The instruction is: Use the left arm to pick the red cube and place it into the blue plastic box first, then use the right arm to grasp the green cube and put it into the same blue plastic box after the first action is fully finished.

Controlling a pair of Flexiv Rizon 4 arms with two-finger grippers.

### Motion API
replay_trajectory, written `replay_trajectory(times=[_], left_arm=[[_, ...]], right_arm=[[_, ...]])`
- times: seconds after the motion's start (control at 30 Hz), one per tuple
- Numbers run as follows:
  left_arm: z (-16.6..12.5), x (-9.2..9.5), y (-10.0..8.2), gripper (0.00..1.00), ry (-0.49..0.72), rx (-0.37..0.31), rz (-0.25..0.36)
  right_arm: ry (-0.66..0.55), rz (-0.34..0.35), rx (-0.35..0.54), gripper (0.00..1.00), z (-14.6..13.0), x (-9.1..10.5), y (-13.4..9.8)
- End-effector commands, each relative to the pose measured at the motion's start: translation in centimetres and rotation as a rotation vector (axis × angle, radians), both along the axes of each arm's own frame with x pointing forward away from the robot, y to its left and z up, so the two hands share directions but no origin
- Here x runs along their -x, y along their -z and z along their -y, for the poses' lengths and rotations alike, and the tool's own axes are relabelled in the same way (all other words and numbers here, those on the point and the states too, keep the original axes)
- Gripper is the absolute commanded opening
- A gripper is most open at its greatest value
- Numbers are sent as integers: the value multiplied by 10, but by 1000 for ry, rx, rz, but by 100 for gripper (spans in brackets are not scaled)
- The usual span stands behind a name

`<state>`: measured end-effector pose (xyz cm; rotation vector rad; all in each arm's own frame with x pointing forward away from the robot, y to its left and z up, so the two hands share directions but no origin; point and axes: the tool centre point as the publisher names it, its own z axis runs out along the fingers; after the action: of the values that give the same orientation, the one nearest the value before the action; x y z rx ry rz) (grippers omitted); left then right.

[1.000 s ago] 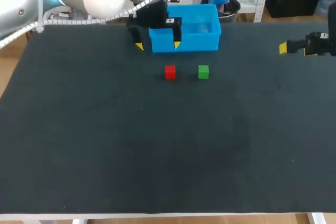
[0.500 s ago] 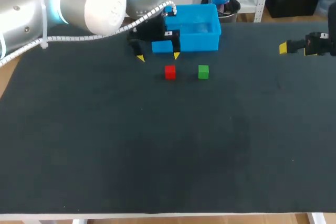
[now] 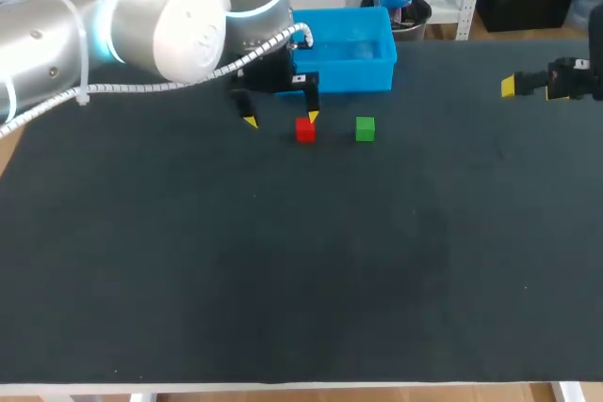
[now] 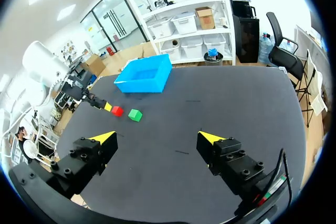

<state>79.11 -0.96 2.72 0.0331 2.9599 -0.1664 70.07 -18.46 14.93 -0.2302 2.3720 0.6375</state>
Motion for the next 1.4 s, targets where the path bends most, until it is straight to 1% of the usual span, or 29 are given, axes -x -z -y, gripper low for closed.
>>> replay_trajectory(times=[0.03,0.13,0.53,0.9,1.13,1.4], left_arm=[[1,-2,-1,100,-6,-2,-8],[0,1,-1,100,-5,-3,-10],[0,18,6,100,12,-5,-30],[-6,26,9,100,24,3,-20],[-8,45,9,100,48,2,-13],[-15,64,10,100,76,10,12]], right_arm=[[-2,0,-1,100,0,0,0],[-2,0,-1,100,0,0,0],[-2,0,-1,100,0,0,0],[-2,0,-1,100,0,0,0],[-2,0,-1,100,0,0,0],[-2,0,-1,100,0,0,0]])
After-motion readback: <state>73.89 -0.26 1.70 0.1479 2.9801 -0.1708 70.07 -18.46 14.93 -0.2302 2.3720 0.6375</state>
